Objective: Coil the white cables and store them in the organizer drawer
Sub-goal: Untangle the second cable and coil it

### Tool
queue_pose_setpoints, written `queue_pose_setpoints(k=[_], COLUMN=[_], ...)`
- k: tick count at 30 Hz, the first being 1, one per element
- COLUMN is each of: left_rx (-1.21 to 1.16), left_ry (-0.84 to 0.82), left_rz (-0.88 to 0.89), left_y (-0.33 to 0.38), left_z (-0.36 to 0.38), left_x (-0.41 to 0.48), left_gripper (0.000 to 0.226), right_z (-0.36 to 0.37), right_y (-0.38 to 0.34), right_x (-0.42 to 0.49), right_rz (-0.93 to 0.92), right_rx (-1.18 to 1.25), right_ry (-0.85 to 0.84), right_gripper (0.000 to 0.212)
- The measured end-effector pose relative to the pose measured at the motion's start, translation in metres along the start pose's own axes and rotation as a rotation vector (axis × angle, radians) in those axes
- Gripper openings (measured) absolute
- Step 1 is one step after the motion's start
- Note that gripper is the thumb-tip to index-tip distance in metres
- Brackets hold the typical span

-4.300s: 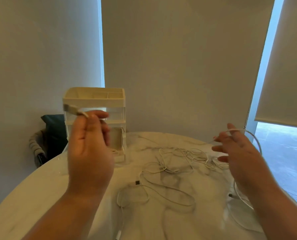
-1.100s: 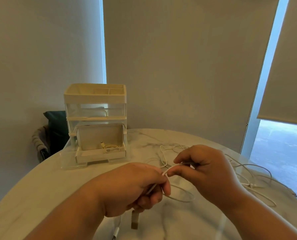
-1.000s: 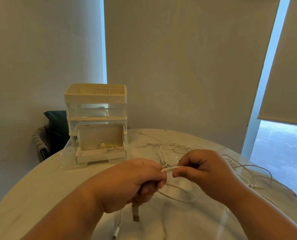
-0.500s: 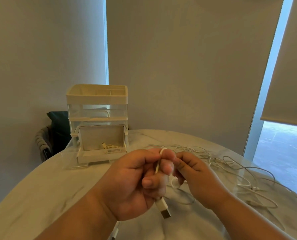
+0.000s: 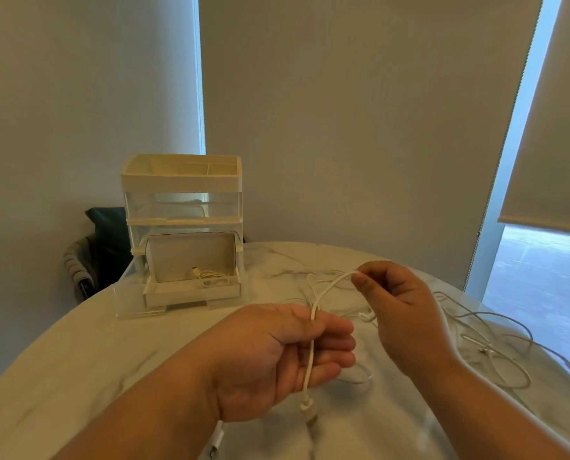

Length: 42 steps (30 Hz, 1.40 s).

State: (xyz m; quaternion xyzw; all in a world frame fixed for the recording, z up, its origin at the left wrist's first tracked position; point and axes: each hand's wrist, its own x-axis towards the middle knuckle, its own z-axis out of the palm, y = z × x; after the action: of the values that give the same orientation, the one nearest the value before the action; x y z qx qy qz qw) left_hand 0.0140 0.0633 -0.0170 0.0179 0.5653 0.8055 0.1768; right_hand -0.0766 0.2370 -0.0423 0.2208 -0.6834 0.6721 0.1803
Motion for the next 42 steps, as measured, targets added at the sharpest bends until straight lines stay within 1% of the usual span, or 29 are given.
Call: queue_pose_setpoints(k=[3, 8, 13, 15, 19, 21, 24, 26, 28, 31, 37, 40, 42], left_rx=[0.055, 0.198, 0.177, 0.166, 0.129, 0.150, 0.175, 0.248, 0.386, 0.601, 0.810, 0.842, 0.937], left_ry=[0.030, 0.018, 0.036, 0.059, 0.176, 0.214, 0.223, 0.201, 0.198, 0.225, 0.251, 0.199, 0.148], left_rz=[-0.005, -0.080, -0.135, -0.120, -0.067, -0.066, -0.078, -0.076, -0.036, 0.016, 0.044, 0.068, 0.080], left_y=[-0.003, -0.009, -0.013, -0.013, -0.012, -0.012, -0.014, -0.015, -0.017, -0.016, -0.008, -0.007, -0.007], left_z=[0.000, 0.007, 0.006, 0.005, 0.000, -0.005, -0.009, -0.008, -0.009, -0.012, -0.021, -0.021, -0.020], left_x=[0.002, 0.003, 0.006, 0.007, 0.009, 0.011, 0.013, 0.013, 0.014, 0.014, 0.009, 0.009, 0.008], left_gripper=[0.027, 0.022, 0.024, 0.026, 0.025, 0.024, 0.013, 0.009, 0.017, 0.036, 0.040, 0.047, 0.052], right_z=[-0.004, -0.001, 0.000, -0.001, -0.008, -0.010, -0.009, -0.008, -0.007, -0.010, -0.014, -0.012, -0.011], right_y=[-0.001, -0.003, -0.003, -0.005, -0.008, -0.012, -0.018, -0.019, -0.018, -0.018, -0.020, -0.020, -0.023], right_x=[0.000, -0.003, -0.003, -0.003, -0.001, -0.001, -0.004, -0.005, -0.005, -0.004, -0.002, -0.004, -0.005], right_rz=[-0.022, -0.061, -0.122, -0.124, -0.091, -0.107, -0.160, -0.173, -0.166, -0.152, -0.144, -0.145, -0.162], right_rx=[-0.046, -0.043, -0.092, -0.077, -0.058, -0.050, -0.044, -0.037, -0.041, -0.085, -0.112, -0.101, -0.097], right_ry=[0.006, -0.014, -0.028, -0.019, 0.009, 0.009, 0.012, 0.006, -0.001, 0.008, 0.039, 0.033, 0.019], right_gripper=[0.010, 0.011, 0.005, 0.005, 0.009, 0.011, 0.015, 0.017, 0.018, 0.014, 0.011, 0.013, 0.015])
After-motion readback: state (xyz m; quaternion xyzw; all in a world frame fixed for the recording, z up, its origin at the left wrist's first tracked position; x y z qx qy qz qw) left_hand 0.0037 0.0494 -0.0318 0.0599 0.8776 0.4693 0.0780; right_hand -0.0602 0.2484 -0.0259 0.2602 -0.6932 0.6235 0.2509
